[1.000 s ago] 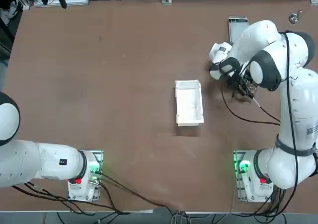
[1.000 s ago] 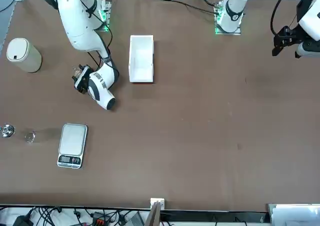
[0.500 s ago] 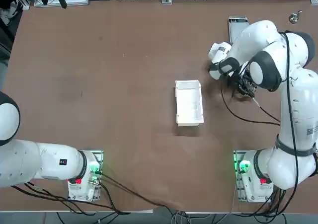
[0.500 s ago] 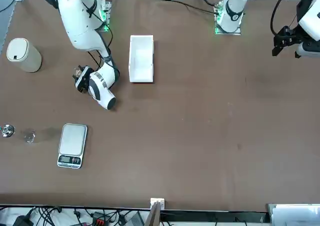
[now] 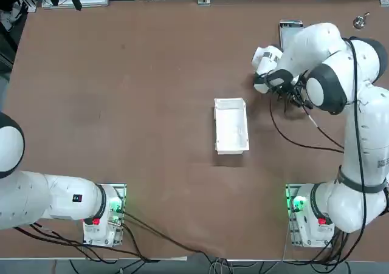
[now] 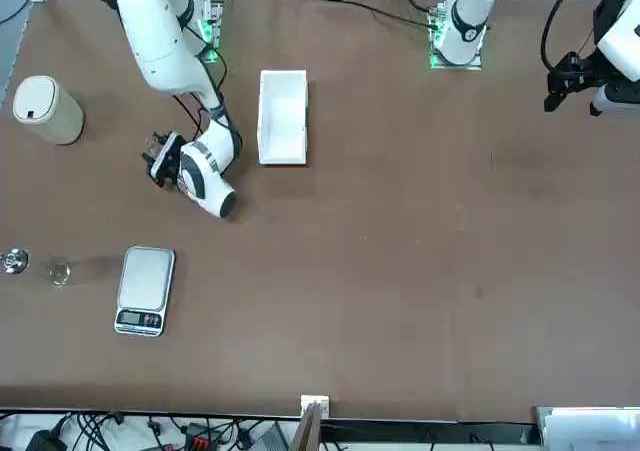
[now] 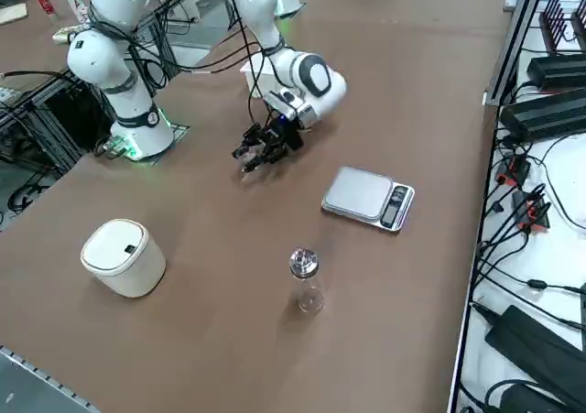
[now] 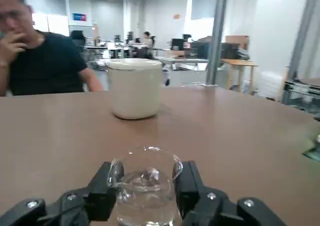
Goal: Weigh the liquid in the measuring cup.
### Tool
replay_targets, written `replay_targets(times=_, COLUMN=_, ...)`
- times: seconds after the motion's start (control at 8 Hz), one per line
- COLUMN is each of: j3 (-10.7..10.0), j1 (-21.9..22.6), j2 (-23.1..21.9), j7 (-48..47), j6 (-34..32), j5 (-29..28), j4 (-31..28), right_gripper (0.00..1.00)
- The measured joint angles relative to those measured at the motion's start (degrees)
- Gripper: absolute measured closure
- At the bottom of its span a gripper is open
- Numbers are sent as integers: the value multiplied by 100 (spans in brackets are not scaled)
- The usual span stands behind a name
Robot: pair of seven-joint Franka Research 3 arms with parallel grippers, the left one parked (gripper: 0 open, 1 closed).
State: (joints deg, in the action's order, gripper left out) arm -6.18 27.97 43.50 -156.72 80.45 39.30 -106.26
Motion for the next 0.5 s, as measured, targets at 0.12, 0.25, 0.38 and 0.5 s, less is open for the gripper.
replay_targets(times=0.12, j3=18, j1=78, j2=-23, j7=111, j6=-78, j5=229, j4=236, right_gripper=38)
replay_targets(times=0.25, j3=33, j1=146, j2=-38, j7=247, j6=-172, j5=541, j4=498, right_gripper=38)
replay_targets(times=0.38, j3=50, j1=171, j2=-43, j7=490, j6=-227, j5=956, j4=730, right_gripper=38)
replay_targets(times=0.5, j3=52, j1=167, j2=-29, j7=783, j6=-227, j5=1446, j4=923, right_gripper=38)
